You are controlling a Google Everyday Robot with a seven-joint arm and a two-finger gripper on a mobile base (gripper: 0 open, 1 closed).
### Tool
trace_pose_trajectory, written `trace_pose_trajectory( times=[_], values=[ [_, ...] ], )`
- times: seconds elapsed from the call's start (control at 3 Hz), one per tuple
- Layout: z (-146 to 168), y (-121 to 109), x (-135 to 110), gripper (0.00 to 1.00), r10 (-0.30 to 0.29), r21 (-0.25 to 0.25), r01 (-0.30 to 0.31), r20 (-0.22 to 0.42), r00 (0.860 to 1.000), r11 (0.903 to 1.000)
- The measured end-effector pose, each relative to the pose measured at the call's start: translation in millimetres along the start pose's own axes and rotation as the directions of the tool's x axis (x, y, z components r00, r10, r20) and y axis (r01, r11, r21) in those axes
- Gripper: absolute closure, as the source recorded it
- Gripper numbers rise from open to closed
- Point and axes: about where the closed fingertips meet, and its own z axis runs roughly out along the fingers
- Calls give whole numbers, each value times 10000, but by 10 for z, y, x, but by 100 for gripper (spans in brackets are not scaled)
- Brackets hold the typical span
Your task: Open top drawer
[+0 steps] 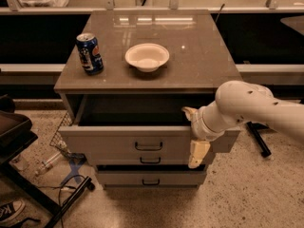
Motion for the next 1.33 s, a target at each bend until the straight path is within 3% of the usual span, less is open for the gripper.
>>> trace_pose_trajectory(
  times=[0.33,1.0,1.33],
  values=[
    [-8,40,9,22,59,-17,-59,-52,10000,10000],
    [-219,459,149,69,948,116,-942,-697,9931,9955],
    [-285,558,155,98,1151,189,-1139,-857,9897,9933]
  ],
)
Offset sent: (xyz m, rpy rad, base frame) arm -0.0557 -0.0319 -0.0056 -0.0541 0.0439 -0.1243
